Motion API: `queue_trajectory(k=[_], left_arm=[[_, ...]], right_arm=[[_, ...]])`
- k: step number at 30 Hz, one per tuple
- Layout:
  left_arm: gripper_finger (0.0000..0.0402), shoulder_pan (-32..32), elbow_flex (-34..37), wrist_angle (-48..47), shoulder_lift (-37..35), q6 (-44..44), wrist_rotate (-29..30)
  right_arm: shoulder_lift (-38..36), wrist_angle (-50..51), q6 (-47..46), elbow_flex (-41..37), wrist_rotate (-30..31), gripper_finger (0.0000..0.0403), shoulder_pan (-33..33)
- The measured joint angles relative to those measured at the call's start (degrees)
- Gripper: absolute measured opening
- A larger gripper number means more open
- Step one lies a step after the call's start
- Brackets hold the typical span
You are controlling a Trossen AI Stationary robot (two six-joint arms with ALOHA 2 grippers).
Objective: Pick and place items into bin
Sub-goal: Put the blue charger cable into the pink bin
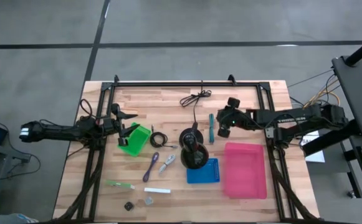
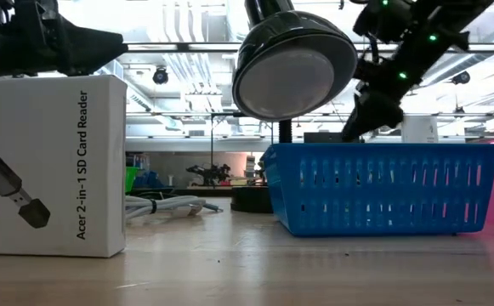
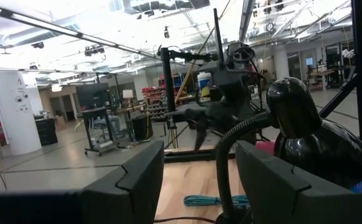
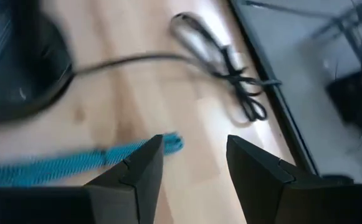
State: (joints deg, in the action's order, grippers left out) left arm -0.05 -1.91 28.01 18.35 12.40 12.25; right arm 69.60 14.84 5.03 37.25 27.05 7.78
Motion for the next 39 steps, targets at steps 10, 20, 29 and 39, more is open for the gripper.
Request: queue_trajectory(k=[10, 20, 29, 39], left_arm=[[0.0185, -0.02, 0.0, -0.02, 0.0, 0.01, 0.0], [0.0185, -0.01, 0.0, -0.57, 0.0, -0.04, 0.0], [0.0185, -0.02, 0.02, -0.56, 0.0, 0.0, 0.02], [0.0185, -0.01, 0.02, -0.67, 0.0, 0.02, 0.0]], right_arm=[[0.8, 0.32, -22.99, 4.33, -22.54, 0.0148, 13.89], [5.5, 10.03, -35.38, 7.33, -30.09, 0.0174, 18.5], [14.25, 9.82, -38.02, 9.5, -30.01, 0.0212, 18.35], [21.77, 8.18, -38.1, 10.39, -30.03, 0.0236, 18.35]])
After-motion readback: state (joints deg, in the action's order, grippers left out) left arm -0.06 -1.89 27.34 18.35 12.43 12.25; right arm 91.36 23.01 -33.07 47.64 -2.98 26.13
